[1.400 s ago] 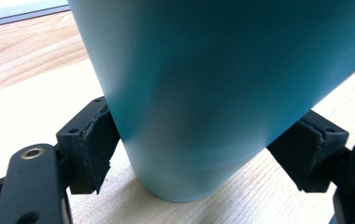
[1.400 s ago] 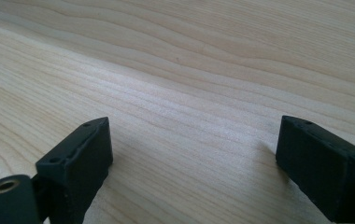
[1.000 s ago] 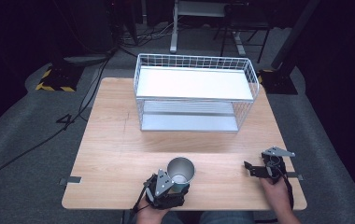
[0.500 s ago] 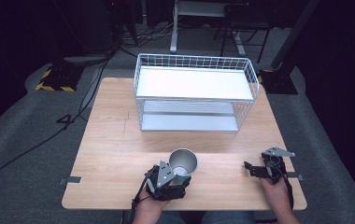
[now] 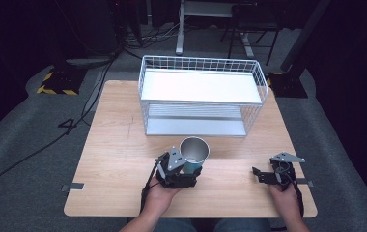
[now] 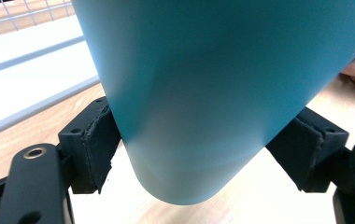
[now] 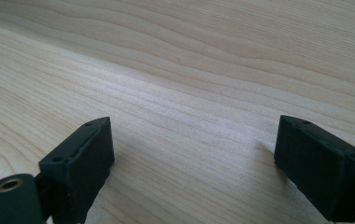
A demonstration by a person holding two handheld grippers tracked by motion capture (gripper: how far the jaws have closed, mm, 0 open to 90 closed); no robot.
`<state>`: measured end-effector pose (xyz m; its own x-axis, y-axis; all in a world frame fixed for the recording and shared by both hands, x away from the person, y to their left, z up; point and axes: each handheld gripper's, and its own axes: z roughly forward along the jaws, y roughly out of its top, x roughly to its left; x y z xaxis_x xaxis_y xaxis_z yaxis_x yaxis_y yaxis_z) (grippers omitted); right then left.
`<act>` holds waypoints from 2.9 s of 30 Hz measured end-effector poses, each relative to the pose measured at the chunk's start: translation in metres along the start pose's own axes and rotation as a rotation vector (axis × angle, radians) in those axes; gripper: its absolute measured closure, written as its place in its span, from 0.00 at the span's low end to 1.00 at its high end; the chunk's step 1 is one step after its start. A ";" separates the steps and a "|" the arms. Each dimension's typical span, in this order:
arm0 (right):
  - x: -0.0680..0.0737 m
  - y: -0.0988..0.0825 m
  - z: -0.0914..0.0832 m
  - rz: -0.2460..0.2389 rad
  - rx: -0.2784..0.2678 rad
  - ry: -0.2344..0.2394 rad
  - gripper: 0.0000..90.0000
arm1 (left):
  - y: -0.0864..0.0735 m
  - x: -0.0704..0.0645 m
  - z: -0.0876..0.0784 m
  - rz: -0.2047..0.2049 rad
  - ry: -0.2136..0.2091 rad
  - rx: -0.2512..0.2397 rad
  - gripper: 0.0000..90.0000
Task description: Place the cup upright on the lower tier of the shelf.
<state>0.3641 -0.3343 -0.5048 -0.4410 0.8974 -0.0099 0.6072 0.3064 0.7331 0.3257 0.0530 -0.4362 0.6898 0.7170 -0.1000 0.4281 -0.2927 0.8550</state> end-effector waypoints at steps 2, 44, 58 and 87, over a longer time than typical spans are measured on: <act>0.000 0.000 0.000 0.000 0.000 0.000 0.13 | 0.002 0.002 0.002 -0.002 0.002 0.005 0.25; 0.000 0.000 0.000 -0.007 -0.002 0.005 0.15 | 0.046 0.069 0.114 -0.164 0.240 -0.116 0.25; 0.000 0.000 0.000 -0.013 -0.002 0.013 0.15 | 0.053 0.083 0.139 -0.193 0.268 -0.150 0.25; 0.001 0.000 0.000 -0.014 -0.003 0.016 0.15 | 0.048 0.092 0.171 -0.222 0.324 -0.127 0.25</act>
<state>0.3639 -0.3337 -0.5046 -0.4603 0.8877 -0.0097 0.5989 0.3185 0.7347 0.5093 -0.0034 -0.4914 0.3608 0.9219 -0.1413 0.4564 -0.0424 0.8888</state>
